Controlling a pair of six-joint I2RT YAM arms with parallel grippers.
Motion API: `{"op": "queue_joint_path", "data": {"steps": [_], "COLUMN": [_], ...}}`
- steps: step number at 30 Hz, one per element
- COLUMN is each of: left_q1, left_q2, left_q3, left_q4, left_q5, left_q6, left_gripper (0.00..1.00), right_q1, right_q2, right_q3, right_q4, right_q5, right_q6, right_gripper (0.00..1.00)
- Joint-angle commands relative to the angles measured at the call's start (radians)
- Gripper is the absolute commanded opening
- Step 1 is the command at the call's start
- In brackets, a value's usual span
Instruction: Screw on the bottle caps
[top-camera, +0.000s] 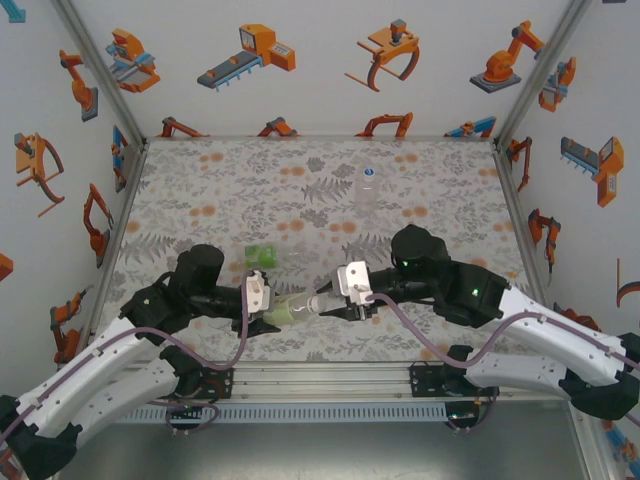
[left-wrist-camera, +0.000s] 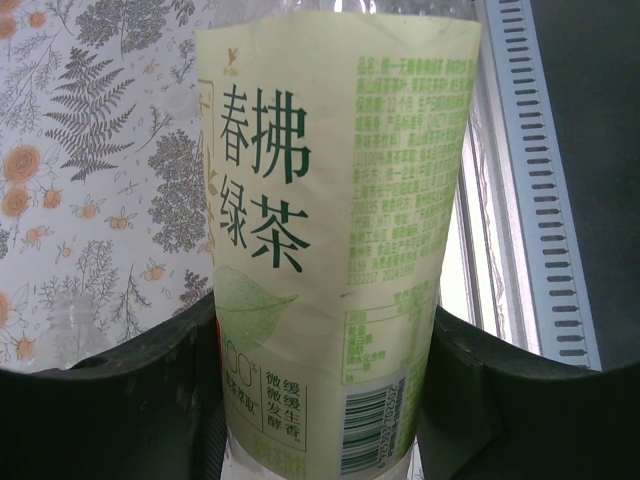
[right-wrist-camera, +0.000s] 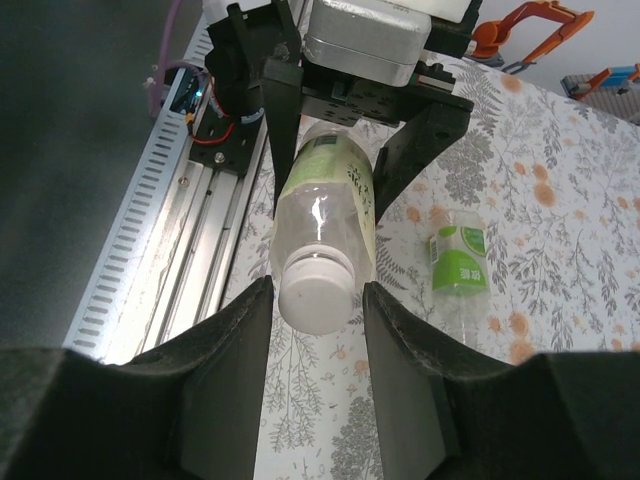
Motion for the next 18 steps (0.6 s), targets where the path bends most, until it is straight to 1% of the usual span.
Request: {"op": "queue_joint_path", "data": {"steps": [1, 4, 7, 18], "left_q1": [-0.004, -0.004, -0.003, -0.003], "left_q2": [-0.005, -0.005, -0.005, -0.007], "left_q3": [0.009, 0.010, 0.010, 0.009], "left_q4": [0.012, 0.014, 0.014, 0.019], "left_q5": [0.016, 0.014, 0.013, 0.006], "left_q6": [0.009, 0.008, 0.005, -0.007], "left_gripper": [0.00, 0.00, 0.00, 0.00], "right_q1": [0.008, 0.010, 0.012, 0.026], "right_q2": [-0.023, -0.024, -0.021, -0.015], "right_q3": [-0.004, -0.007, -0.017, -0.044], "right_q4": [0.035, 0.036, 0.039, 0.080], "right_q5": [0.011, 0.005, 0.003, 0.042], "right_q6": [0.019, 0.022, 0.022, 0.033], "right_gripper": [0.42, 0.46, 0.47, 0.43]}}
